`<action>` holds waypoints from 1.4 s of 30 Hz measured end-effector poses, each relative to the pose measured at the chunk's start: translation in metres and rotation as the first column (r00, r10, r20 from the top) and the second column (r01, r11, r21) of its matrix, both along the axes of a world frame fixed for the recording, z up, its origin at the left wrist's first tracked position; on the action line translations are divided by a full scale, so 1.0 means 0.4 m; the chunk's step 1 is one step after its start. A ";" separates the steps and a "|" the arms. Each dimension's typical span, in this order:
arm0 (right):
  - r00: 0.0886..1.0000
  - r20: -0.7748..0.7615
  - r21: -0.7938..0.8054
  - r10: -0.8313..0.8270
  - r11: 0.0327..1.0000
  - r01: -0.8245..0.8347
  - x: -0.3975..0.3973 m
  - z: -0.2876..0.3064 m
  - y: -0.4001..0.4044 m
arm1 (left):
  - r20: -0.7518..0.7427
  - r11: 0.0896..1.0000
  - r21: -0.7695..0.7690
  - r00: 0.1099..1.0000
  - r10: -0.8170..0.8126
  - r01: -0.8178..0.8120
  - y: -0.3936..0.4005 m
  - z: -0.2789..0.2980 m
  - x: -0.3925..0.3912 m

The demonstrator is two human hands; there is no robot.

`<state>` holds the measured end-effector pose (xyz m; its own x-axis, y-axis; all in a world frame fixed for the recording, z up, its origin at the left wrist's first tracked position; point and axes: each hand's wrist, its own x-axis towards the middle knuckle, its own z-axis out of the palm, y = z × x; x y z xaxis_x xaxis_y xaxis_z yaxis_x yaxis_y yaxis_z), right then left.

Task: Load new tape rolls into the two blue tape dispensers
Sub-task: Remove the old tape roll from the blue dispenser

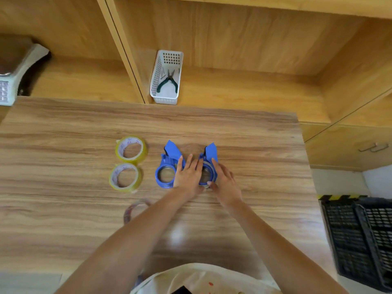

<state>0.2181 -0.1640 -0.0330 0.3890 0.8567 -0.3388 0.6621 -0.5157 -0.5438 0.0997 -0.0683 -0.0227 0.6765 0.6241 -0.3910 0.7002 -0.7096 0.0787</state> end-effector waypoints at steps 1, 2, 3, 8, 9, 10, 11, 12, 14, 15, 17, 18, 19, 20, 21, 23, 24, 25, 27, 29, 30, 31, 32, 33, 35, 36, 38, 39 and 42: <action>1.000 0.009 0.005 0.015 1.000 -0.015 0.006 0.000 -0.002 | 0.002 1.000 -0.003 1.000 0.010 -0.010 -0.001 -0.001 0.001; 0.999 0.017 0.006 0.031 0.999 -0.031 0.010 0.002 -0.004 | 0.004 1.000 -0.001 1.000 0.015 -0.015 0.000 -0.003 0.001; 0.999 0.026 0.002 0.048 0.999 -0.048 0.016 0.005 -0.006 | 0.008 1.000 0.006 1.000 0.019 -0.019 0.001 -0.004 0.001; 0.991 0.074 -0.011 0.111 0.994 -0.110 0.064 0.017 -0.017 | 0.001 0.999 -0.025 1.000 0.028 -0.028 0.001 0.013 -0.008; 0.988 0.083 -0.019 0.128 0.992 -0.127 0.074 0.017 -0.020 | 0.000 0.999 -0.027 0.999 0.034 -0.034 0.001 0.016 -0.009; 0.986 0.085 -0.032 0.143 0.990 -0.141 0.083 0.018 -0.023 | -0.001 0.999 -0.032 0.999 0.040 -0.040 0.001 0.017 -0.011; 0.984 0.086 -0.040 0.155 0.988 -0.152 0.089 0.019 -0.023 | 0.004 0.998 -0.034 0.999 0.046 -0.046 0.001 0.017 -0.011; 0.983 0.086 -0.049 0.163 0.986 -0.160 0.091 0.021 -0.022 | 0.011 0.998 -0.040 0.999 0.053 -0.052 -0.001 0.016 -0.011; 0.983 0.078 -0.058 0.169 0.985 -0.165 0.087 0.025 -0.017 | 0.027 0.996 -0.053 0.997 0.066 -0.065 -0.006 0.014 -0.010; 0.983 0.074 -0.054 0.167 0.985 -0.163 0.083 0.025 -0.016 | 0.037 0.996 -0.056 0.997 0.072 -0.070 -0.009 0.013 -0.010; 0.984 0.084 -0.023 0.160 0.987 -0.159 0.076 0.027 -0.017 | 0.064 0.996 -0.056 0.995 0.079 -0.075 -0.010 0.014 -0.010; 0.984 0.097 0.001 0.152 0.988 -0.153 0.074 0.027 -0.019 | 0.081 0.995 -0.058 0.993 0.083 -0.079 -0.010 0.015 -0.011; 0.984 0.109 0.024 0.142 0.989 -0.145 0.074 0.026 -0.022 | 0.103 0.995 -0.059 0.991 0.089 -0.083 -0.010 0.017 -0.012; 0.984 0.120 0.039 0.131 0.990 -0.137 0.074 0.027 -0.024 | 0.126 0.994 -0.061 0.988 0.093 -0.086 -0.011 0.019 -0.013; 0.985 0.127 0.042 0.120 0.991 -0.126 0.075 0.029 -0.026 | 0.149 0.995 -0.058 0.984 0.094 -0.086 -0.013 0.021 -0.013; 0.984 0.140 0.040 0.107 0.993 -0.114 0.077 0.035 -0.030 | 0.199 0.996 -0.048 0.976 0.086 -0.078 -0.018 0.029 -0.014; 0.983 0.148 0.052 0.106 0.992 -0.115 0.078 0.038 -0.032 | 0.225 0.996 -0.045 0.971 0.083 -0.075 -0.021 0.032 -0.015; 0.982 0.157 0.077 0.105 0.990 -0.118 0.078 0.041 -0.033 | 0.254 0.996 -0.041 0.964 0.083 -0.075 -0.024 0.036 -0.016; 0.980 0.179 0.142 0.092 0.983 -0.118 0.072 0.051 -0.035 | 0.317 0.996 -0.029 0.944 0.091 -0.086 -0.035 0.045 -0.025; 0.969 0.236 0.203 0.070 0.972 -0.120 0.061 0.063 -0.034 | 0.385 0.995 -0.010 0.918 0.094 -0.098 -0.051 0.055 -0.042; 0.960 0.272 0.221 0.060 0.967 -0.123 0.054 0.072 -0.033 | 0.420 0.994 0.000 0.902 0.098 -0.107 -0.062 0.060 -0.053; 0.949 0.309 0.241 0.054 0.961 -0.133 0.043 0.082 -0.028 | 0.455 0.992 0.005 0.884 0.109 -0.125 -0.071 0.065 -0.071; 0.939 0.342 0.252 0.046 0.958 -0.138 0.037 0.090 -0.024 | 0.483 0.990 -0.005 0.866 0.124 -0.139 -0.081 0.069 -0.082; 0.929 0.367 0.262 0.049 0.953 -0.153 0.026 0.098 -0.017 | 0.511 0.987 -0.020 0.847 0.149 -0.161 -0.089 0.071 -0.100; 0.914 0.393 0.249 0.104 0.945 -0.215 -0.009 0.108 -0.002 | 0.559 0.975 -0.039 0.804 0.202 -0.218 -0.107 0.071 -0.148; 0.910 0.389 0.238 0.142 0.939 -0.248 -0.031 0.112 0.008 | 0.577 0.967 -0.044 0.784 0.229 -0.250 -0.114 0.070 -0.175; 0.907 0.363 0.231 0.212 0.923 -0.308 -0.084 0.118 0.026 | 0.596 0.943 -0.071 0.745 0.301 -0.324 -0.129 0.072 -0.235; 0.904 0.351 0.225 0.243 0.916 -0.333 -0.112 0.122 0.035 | 0.606 0.930 -0.082 0.723 0.332 -0.359 -0.136 0.074 -0.265; 0.878 0.335 0.186 0.343 0.889 -0.419 -0.194 0.134 0.057 | 0.616 0.898 -0.085 0.686 0.388 -0.431 -0.149 0.070 -0.355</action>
<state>0.1407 -0.1411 0.0205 0.0619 0.9978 -0.0230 0.9239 -0.0660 -0.3769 -0.0425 -0.1279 0.0051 0.4238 0.9039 0.0572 0.7401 -0.3820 0.5535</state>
